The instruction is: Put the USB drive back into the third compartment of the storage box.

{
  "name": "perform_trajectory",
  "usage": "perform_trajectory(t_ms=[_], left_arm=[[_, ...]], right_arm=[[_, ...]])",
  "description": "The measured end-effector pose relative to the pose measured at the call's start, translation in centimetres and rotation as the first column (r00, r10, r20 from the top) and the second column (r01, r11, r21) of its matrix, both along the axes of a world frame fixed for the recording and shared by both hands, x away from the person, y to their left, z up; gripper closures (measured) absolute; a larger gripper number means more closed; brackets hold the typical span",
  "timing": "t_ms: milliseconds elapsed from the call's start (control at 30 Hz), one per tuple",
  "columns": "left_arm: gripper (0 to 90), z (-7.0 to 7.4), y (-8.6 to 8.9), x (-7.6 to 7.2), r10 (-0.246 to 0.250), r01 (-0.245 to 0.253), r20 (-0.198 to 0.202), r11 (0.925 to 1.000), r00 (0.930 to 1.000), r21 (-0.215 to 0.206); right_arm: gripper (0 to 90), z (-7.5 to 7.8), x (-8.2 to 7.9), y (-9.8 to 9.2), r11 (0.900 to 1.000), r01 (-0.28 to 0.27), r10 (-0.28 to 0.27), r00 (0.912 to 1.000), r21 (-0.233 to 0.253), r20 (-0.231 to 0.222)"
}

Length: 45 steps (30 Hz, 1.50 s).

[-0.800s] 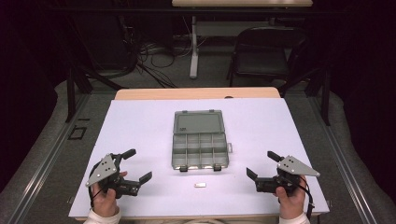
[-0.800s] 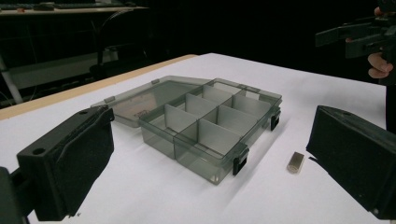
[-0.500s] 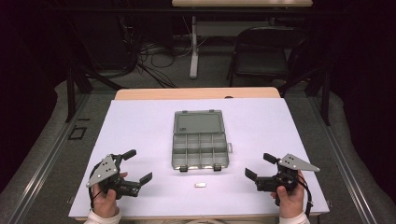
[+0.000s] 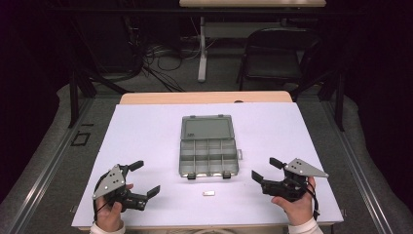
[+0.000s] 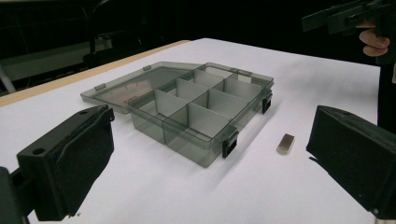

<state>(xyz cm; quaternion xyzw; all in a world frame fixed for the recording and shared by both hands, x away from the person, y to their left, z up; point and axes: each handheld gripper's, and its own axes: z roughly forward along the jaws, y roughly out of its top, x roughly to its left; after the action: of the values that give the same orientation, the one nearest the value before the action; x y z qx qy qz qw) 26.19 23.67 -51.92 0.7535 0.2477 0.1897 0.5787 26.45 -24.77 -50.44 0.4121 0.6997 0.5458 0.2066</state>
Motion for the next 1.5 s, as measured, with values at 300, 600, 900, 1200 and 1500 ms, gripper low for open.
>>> perform_trajectory(t_ms=[300,600,900,1200,1500], left_arm=[[0.4,-0.1,0.0,-0.3,0.002,-0.002,-0.001,0.9999,1.0,0.01],[0.4,-0.1,0.1,-0.5,0.011,-0.011,0.001,0.9999,0.9999,0.013],[0.4,-0.1,0.1,-0.5,0.015,-0.015,-0.003,0.9998,0.9999,0.013],[0.4,-0.1,0.1,-0.5,0.011,-0.011,-0.012,0.9999,0.9999,0.012],[0.4,-0.2,0.2,-0.4,0.013,-0.013,-0.014,0.9998,0.9998,0.012]], right_arm=[[24.9,0.1,0.4,1.6,0.994,-0.069,0.071,0.9973,-0.086,0.018],[36.1,1.0,0.9,3.4,0.975,-0.151,0.159,0.9866,-0.162,0.038],[41.6,1.4,1.8,4.9,0.957,-0.222,0.228,0.9735,-0.188,0.014],[43.0,2.2,2.7,6.6,0.941,-0.27,0.276,0.9611,-0.206,0.001],[46.6,3.0,4.2,8.5,0.923,-0.315,0.322,0.9468,-0.222,-0.007]])
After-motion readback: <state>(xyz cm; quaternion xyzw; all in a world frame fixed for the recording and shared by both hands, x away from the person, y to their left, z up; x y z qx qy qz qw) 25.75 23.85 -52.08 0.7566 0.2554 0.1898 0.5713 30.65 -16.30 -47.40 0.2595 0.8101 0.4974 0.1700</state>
